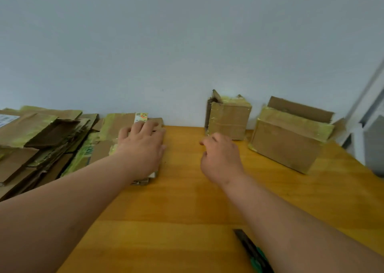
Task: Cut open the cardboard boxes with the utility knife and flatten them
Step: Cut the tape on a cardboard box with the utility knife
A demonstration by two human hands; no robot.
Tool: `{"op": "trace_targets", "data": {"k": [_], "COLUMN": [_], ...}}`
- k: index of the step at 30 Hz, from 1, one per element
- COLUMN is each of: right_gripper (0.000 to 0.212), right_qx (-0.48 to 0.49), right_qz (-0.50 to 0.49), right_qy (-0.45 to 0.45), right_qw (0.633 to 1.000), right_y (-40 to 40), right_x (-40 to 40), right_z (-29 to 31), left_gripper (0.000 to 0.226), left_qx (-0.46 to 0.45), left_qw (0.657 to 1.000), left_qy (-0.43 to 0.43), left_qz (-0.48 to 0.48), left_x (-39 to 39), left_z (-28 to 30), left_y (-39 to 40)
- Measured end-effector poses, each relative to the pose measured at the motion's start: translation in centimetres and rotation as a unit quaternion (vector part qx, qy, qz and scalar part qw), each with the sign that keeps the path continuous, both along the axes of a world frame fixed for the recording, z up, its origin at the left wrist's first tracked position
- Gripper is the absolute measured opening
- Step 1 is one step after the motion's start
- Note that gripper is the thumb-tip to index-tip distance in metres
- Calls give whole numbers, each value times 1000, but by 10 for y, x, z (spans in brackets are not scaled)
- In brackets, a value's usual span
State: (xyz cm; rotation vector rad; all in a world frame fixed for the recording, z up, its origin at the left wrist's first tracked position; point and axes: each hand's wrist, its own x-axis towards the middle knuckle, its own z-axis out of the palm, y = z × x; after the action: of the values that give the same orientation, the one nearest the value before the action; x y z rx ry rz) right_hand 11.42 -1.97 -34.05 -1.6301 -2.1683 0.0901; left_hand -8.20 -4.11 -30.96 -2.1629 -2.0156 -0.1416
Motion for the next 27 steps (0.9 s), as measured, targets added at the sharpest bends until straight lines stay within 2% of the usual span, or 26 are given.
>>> {"op": "trace_targets", "data": {"k": [4,7,14,20,24,27], "right_gripper": [45,48,77,79,79,57], "right_qx": [38,27,-60,-101,-52,-32], "right_qz": [-69,-122,-216,-232,-237,-232], "right_qy": [-22,-64,-118,-146,-155,-150], "right_qw": [997,990,967,956,958,960], "right_y": [-10,-14,-2,19,16,12], "right_x": [61,100,157,177,178,175], "right_z": [21,31,38,45,41,45], "left_gripper": [53,55,59,64,65,65], "left_qx": [-15,-31,-29,-31,-33,-36], "left_qw": [999,998,995,994,994,995], "left_qy": [12,18,20,39,42,38], "left_qz": [-37,-55,-88,-98,-96,-89], "left_x": [43,79,142,156,158,157], "left_z": [8,9,8,9,7,2], "left_y": [-4,-4,7,23,28,26]}}
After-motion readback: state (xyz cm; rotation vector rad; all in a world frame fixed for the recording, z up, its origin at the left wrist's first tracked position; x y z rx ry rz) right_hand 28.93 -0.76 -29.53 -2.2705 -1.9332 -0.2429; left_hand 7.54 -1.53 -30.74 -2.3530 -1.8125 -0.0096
